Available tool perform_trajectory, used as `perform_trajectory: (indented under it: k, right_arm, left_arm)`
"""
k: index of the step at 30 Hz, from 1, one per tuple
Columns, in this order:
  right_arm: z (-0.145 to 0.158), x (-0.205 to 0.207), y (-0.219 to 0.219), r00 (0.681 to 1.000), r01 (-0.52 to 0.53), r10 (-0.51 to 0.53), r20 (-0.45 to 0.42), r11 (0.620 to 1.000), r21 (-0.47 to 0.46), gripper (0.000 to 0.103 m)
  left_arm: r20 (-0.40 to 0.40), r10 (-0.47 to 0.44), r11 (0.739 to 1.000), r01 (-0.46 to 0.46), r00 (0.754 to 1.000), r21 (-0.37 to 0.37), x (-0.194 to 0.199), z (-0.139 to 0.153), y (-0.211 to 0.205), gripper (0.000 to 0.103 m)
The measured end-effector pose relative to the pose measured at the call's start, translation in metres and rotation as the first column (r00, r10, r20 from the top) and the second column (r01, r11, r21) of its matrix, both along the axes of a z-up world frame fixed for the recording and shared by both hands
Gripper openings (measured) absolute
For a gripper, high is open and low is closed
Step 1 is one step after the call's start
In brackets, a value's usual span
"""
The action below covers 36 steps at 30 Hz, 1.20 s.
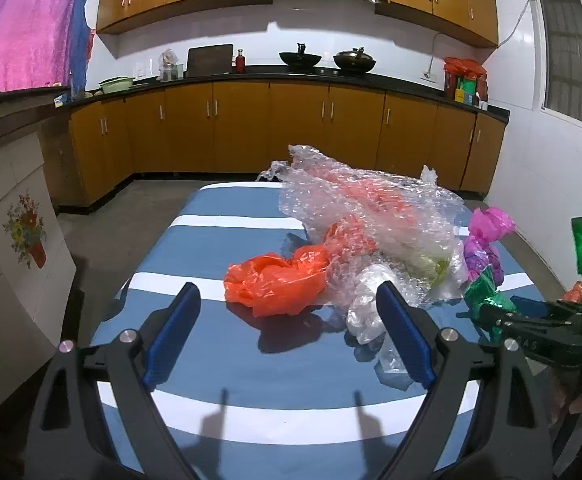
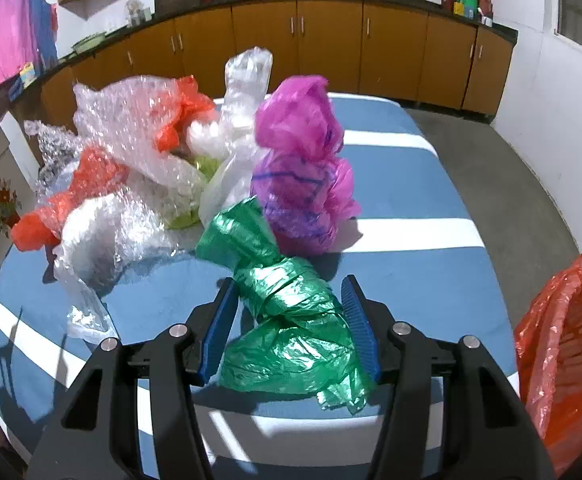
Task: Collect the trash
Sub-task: 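Grasp the green bag with the right tool while the left tool grasps clear plastic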
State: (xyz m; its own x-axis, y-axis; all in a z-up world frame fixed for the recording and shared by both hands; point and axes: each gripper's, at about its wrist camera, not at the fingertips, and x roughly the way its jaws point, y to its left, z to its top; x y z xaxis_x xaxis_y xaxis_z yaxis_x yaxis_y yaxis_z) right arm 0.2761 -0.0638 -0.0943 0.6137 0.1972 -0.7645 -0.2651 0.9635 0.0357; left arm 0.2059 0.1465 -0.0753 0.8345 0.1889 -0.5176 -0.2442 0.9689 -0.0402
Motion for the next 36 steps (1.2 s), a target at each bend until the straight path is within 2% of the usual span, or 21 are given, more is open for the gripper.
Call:
perform_trajectory:
  k: [2,5,12,19,23,35,36]
  right_arm:
    - [-0.003,0.001,0.001,1.000,-0.009,0.009,-0.010,1.000,-0.010,0.054]
    - [-0.006,-0.003,-0.002,1.000,-0.016,0.015,-0.012,1.000,-0.013,0.044]
    - [-0.004,-0.018,-0.013,1.000,-0.027,0.027,-0.013,1.000,0.015,0.034]
    - [-0.002,-0.039,-0.023,0.999,-0.050,0.051,-0.005,0.998,0.041,0.033]
    - [0.000,-0.047,-0.030,0.999,-0.038,0.038,0.002,0.998,0.053,0.033]
    - [0.007,-0.046,-0.049,1.000,0.022,-0.023,0.009,0.996,0.085,0.033]
    - [0.007,-0.046,-0.050,1.000,0.025,-0.025,0.009,0.996,0.087,0.033]
  left_arm:
    - [0.000,-0.002,1.000,0.002,1.000,-0.003,0.001,0.001,-0.001,0.088]
    - [0.001,-0.007,1.000,0.007,1.000,-0.007,0.002,0.001,-0.005,0.088]
    - [-0.010,-0.023,1.000,0.023,1.000,-0.008,0.006,-0.001,-0.015,0.088]
    - [-0.055,-0.054,0.998,0.053,0.997,-0.013,0.022,-0.012,-0.031,0.088]
    - [-0.093,-0.057,0.998,0.058,0.994,0.013,0.035,-0.020,-0.040,0.087]
    - [-0.214,-0.085,0.996,0.075,0.973,-0.052,0.074,-0.043,-0.047,0.056]
    - [-0.223,-0.086,0.996,0.075,0.971,-0.057,0.076,-0.045,-0.047,0.050]
